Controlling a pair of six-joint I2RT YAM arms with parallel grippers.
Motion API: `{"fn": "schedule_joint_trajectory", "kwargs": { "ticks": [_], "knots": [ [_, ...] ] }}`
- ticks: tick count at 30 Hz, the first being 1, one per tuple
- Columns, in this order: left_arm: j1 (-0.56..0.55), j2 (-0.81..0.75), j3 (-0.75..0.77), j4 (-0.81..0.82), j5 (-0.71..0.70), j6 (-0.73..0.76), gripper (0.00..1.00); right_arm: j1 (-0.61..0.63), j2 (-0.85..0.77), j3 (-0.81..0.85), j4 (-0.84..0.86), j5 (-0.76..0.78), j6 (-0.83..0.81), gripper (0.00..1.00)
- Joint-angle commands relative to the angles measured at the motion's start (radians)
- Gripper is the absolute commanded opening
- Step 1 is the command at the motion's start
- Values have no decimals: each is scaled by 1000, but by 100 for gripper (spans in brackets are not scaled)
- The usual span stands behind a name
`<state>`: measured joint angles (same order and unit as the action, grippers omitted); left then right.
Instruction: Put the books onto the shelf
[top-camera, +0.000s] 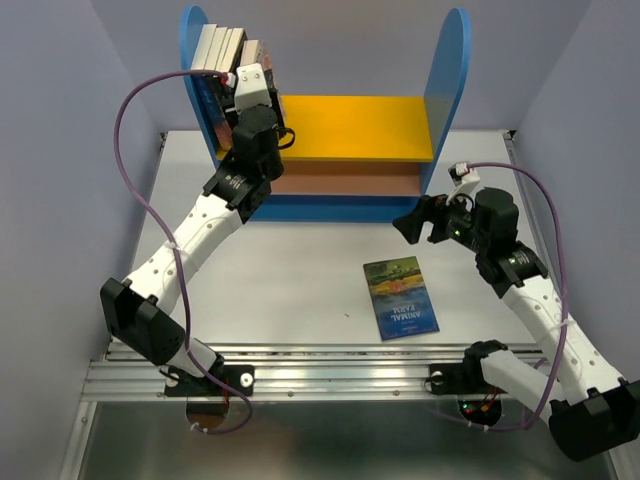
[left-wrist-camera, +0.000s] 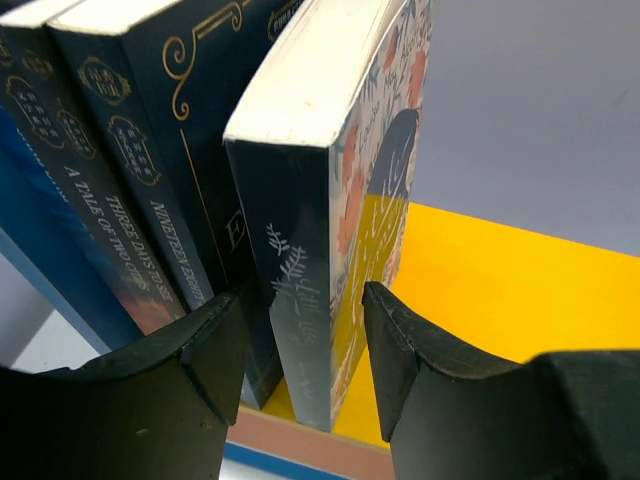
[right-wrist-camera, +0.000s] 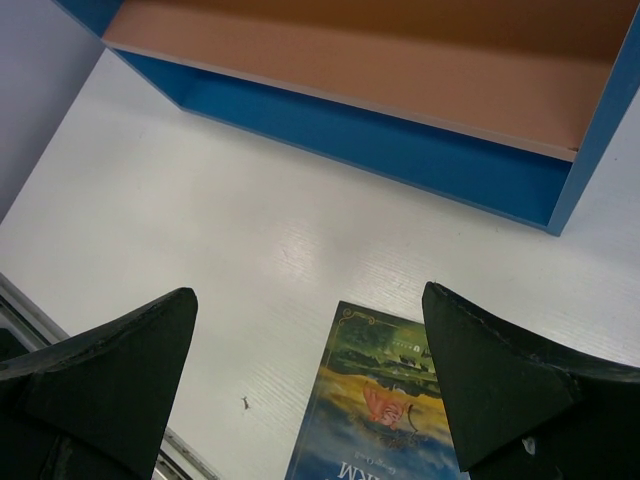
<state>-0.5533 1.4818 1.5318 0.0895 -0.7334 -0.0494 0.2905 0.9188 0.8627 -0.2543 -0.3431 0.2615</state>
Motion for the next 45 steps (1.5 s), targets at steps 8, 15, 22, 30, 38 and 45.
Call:
{"fn": "schedule_joint_trajectory", "kwargs": {
  "ticks": [8, 15, 22, 30, 38, 45],
  "knots": [
    [-53, -81, 94, -123, -166, -43, 84, 9, 15, 22, 20, -25, -4, 100],
    [-91, -136, 77, -157, -123, -61, 99, 9, 31, 29, 15, -25, 4, 100],
    [-102, -361, -83, -155, 95, -200, 99, 9, 43, 24, -22, 59, 41, 100],
    [-103, -607, -532, -21, 558, -388, 99, 9, 58, -33, -137, 231, 125, 100],
    [-125, -528, -909, 134, 950, -661, 99, -5, 153, -160, -197, 270, 272, 100],
    [-169, -312, -984, 295, 1040, -696, 99, -14, 121, -284, -191, 273, 357, 100]
  ]
}}
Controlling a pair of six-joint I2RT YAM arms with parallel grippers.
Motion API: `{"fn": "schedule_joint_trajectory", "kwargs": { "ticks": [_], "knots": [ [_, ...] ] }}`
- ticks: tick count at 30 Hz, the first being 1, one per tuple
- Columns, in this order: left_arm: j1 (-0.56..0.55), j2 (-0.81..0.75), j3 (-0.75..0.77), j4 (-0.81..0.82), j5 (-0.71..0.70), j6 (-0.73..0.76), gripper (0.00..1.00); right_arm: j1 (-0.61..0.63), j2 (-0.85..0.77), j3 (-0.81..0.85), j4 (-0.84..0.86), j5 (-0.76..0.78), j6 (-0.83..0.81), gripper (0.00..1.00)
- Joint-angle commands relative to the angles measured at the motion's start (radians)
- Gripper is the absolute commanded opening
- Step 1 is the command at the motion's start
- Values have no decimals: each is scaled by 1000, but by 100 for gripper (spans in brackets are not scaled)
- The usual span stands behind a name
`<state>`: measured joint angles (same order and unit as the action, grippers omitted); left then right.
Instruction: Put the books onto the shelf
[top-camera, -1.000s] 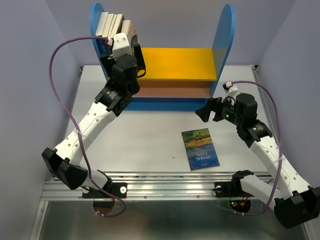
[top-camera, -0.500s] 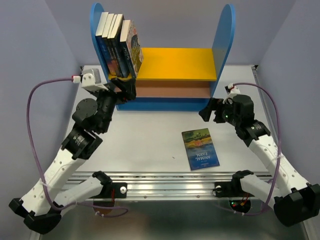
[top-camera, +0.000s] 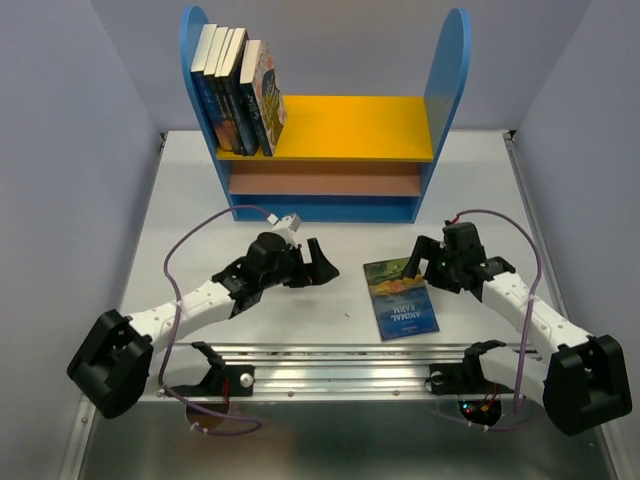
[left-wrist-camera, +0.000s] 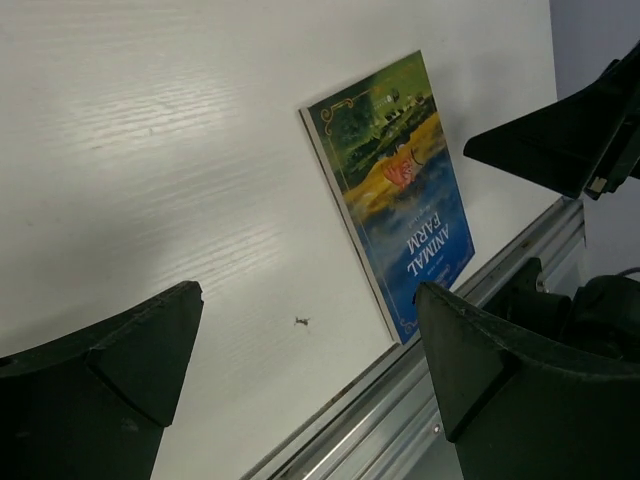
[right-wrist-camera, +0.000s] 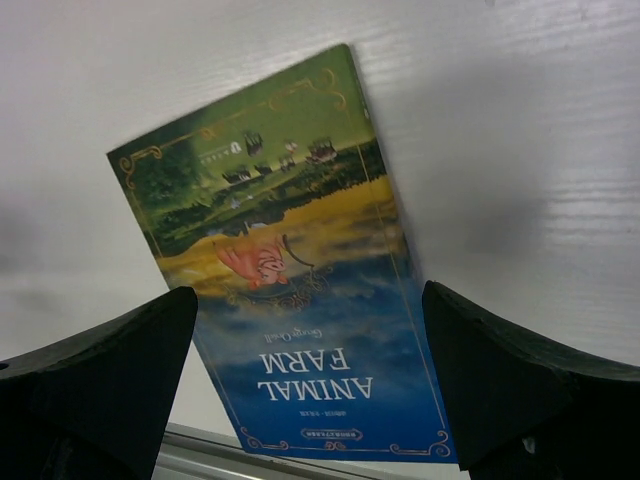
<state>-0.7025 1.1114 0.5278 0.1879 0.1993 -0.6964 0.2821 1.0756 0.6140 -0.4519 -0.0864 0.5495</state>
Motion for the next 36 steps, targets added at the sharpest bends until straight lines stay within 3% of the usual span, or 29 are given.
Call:
{"fn": "schedule_joint_trajectory", "kwargs": {
  "ticks": [1, 7, 13, 19, 21, 26, 27, 29, 34, 36],
  "knots": [
    [-28, 89, 26, 209, 111, -54, 99, -6, -37, -46, 10, 17, 73, 100],
    [-112, 321, 121, 294, 98, -68, 98, -6, -52, -117, 48, 5, 95, 100],
    [-143, 501, 227, 301, 137, -74, 88, -6, -10, -158, 117, -52, 115, 100],
    [-144, 629, 349, 161, 117, -66, 68, -6, 15, -198, 209, -173, 142, 100],
    [-144, 676, 386, 66, 91, -60, 54, -6, 12, -210, 228, -196, 151, 100],
    [-146, 751, 485, -94, 19, -51, 50, -6, -14, -227, 291, -248, 185, 100],
    [-147, 760, 501, -103, 19, -51, 44, -6, -13, -229, 298, -259, 185, 100],
    [-146, 795, 518, -129, 25, -45, 42, -6, -3, -230, 331, -308, 188, 100],
    [-146, 860, 567, -153, 61, -31, 34, -6, 11, -278, 569, -528, 277, 99],
    [-146, 864, 572, -168, 54, -31, 34, -6, -9, -289, 623, -552, 306, 96]
  ]
}}
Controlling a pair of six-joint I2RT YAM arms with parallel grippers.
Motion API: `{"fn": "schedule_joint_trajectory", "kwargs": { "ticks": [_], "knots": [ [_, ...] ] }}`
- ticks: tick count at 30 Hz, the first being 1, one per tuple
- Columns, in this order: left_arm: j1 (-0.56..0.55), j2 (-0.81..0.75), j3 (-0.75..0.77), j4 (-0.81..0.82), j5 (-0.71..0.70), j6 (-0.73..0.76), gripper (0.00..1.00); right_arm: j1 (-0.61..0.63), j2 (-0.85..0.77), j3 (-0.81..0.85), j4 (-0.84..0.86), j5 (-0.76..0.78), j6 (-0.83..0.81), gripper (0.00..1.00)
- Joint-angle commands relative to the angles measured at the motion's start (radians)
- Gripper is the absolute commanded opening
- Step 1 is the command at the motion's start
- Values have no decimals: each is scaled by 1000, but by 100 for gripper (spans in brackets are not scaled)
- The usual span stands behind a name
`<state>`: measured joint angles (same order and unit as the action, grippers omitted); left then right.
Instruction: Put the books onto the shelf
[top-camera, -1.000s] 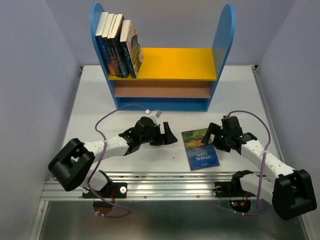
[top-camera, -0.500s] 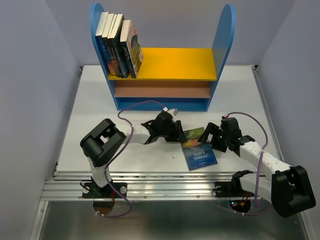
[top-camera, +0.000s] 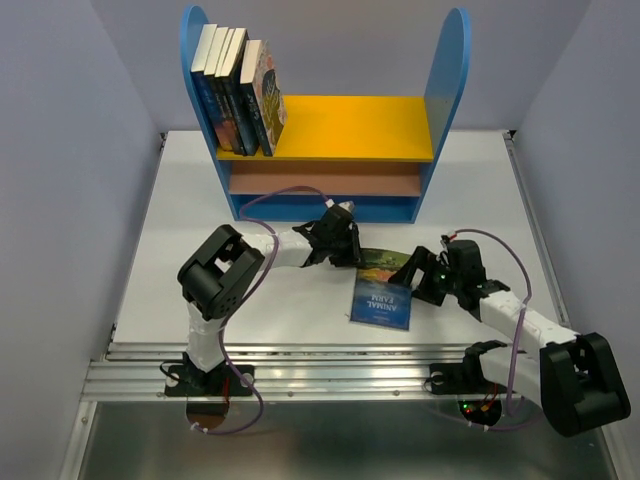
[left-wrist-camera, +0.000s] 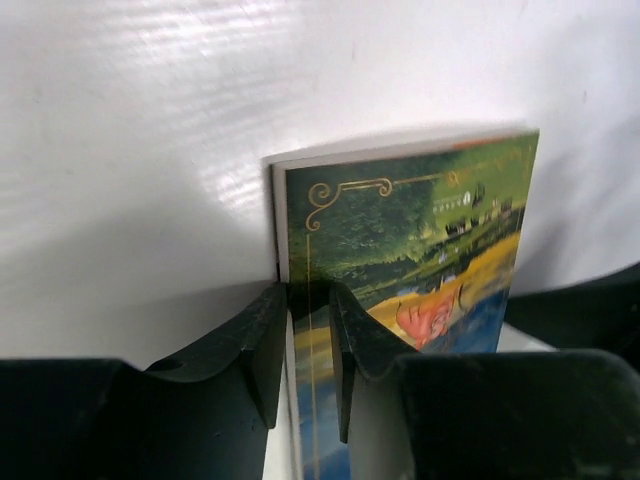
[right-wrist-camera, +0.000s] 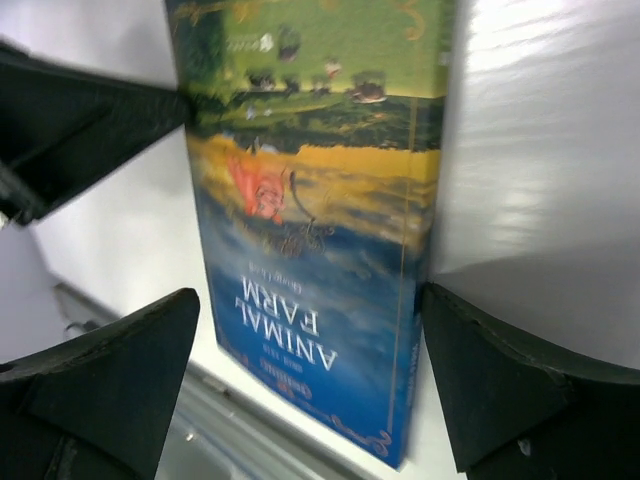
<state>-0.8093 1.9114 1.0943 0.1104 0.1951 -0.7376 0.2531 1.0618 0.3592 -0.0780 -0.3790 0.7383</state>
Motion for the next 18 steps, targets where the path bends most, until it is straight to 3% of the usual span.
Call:
{"fn": "schedule_joint_trajectory", "kwargs": {
  "ticks": [1, 10, 18],
  "knots": [
    [-39, 61, 4, -94, 55, 12, 34, 23, -6, -28, 251, -259, 125, 96],
    [-39, 47, -11, -97, 35, 3, 31, 23, -166, 20, 267, -149, 176, 92],
    [-39, 47, -7, -98, 33, 10, 30, 23, -177, -22, 343, -103, 217, 83]
  ]
}}
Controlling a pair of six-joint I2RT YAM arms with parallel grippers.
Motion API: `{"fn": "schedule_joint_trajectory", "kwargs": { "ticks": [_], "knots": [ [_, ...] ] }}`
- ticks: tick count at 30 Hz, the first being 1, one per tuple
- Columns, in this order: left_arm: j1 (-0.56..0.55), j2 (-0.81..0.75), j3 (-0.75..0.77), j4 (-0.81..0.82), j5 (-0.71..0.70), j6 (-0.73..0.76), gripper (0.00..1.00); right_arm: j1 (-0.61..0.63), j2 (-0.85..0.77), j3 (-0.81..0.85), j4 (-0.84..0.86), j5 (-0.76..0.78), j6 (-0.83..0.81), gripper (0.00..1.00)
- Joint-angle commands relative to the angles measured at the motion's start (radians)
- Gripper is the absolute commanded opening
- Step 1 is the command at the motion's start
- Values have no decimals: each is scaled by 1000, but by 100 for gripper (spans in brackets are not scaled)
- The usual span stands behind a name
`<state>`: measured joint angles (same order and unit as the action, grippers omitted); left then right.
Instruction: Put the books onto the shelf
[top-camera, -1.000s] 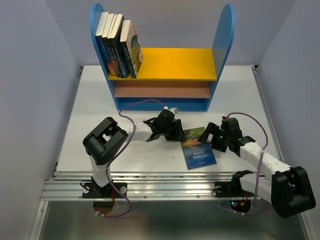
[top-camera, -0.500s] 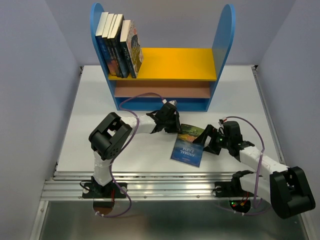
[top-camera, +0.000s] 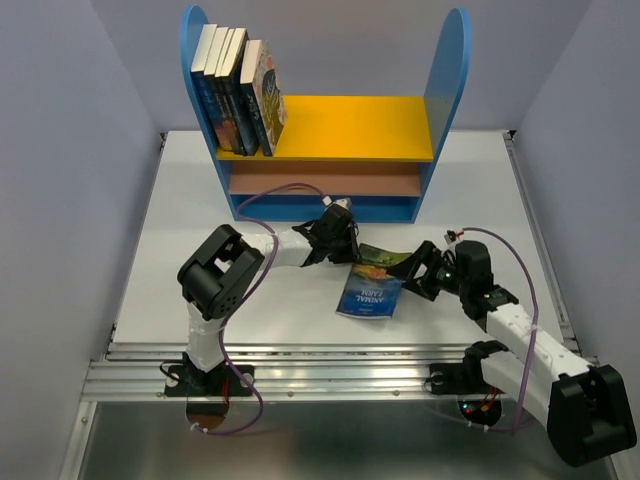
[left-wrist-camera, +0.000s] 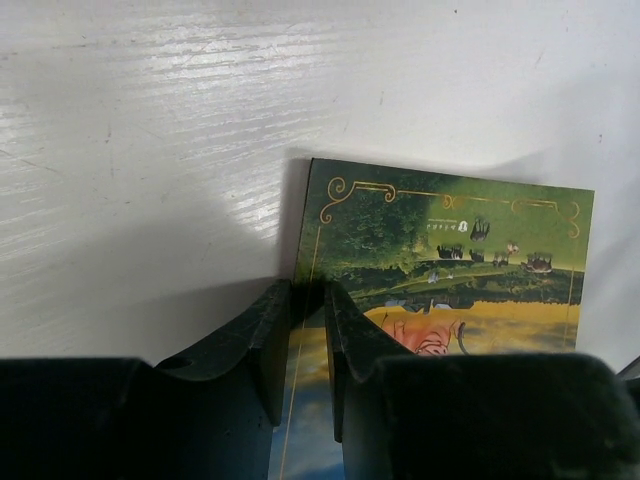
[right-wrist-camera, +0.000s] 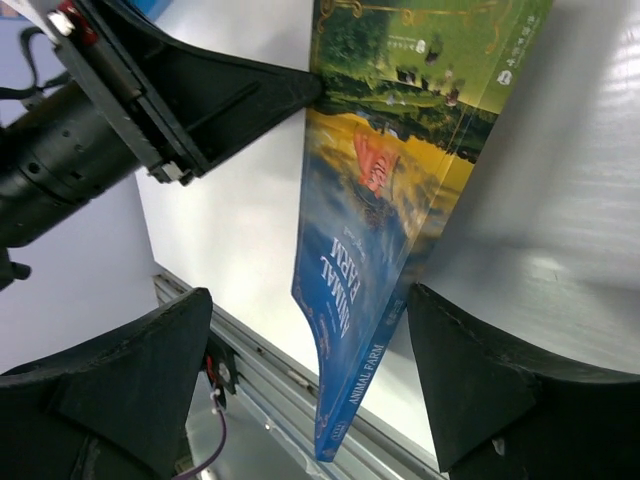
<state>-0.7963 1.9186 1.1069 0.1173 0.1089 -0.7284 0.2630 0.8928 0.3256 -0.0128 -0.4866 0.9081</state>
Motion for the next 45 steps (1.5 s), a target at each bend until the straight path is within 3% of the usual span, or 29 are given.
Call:
{"fn": "schedule_joint_trajectory", "kwargs": {
  "ticks": [1, 11, 16, 17, 21, 23, 28, 33, 42, 43, 45],
  "knots": [
    [-52, 42, -18, -105, 120, 1, 30, 13, 0, 4, 302, 11, 58, 83],
    [-52, 51, -4, -111, 127, 4, 30, 13, 164, -7, 426, 14, 89, 74],
    [-52, 54, -4, -111, 130, 4, 29, 13, 175, 10, 358, 52, 52, 49],
    [-50, 56, -4, -113, 129, 4, 29, 13, 166, 15, 344, 57, 40, 40],
    [-50, 53, -2, -116, 129, 6, 29, 13, 123, 62, 251, 77, -37, 24],
    [-46, 37, -7, -114, 123, 6, 29, 13, 88, 104, 167, 98, -116, 3],
    [-37, -49, -27, -97, 109, 32, 32, 13, 66, 211, 16, 100, -346, 1],
    [-35, -205, -10, -169, 68, 125, 56, 22, 80, 340, -29, -35, -524, 1],
    [32, -584, -62, -338, -35, 208, 96, 51, 147, 627, -170, -225, -1202, 1],
    [32, -617, -74, -350, -38, 227, 97, 61, 176, 668, -282, -254, -1358, 1],
    [31, -720, -88, -378, -19, 259, 99, 71, 259, 863, -460, -267, -1492, 1]
  ]
}}
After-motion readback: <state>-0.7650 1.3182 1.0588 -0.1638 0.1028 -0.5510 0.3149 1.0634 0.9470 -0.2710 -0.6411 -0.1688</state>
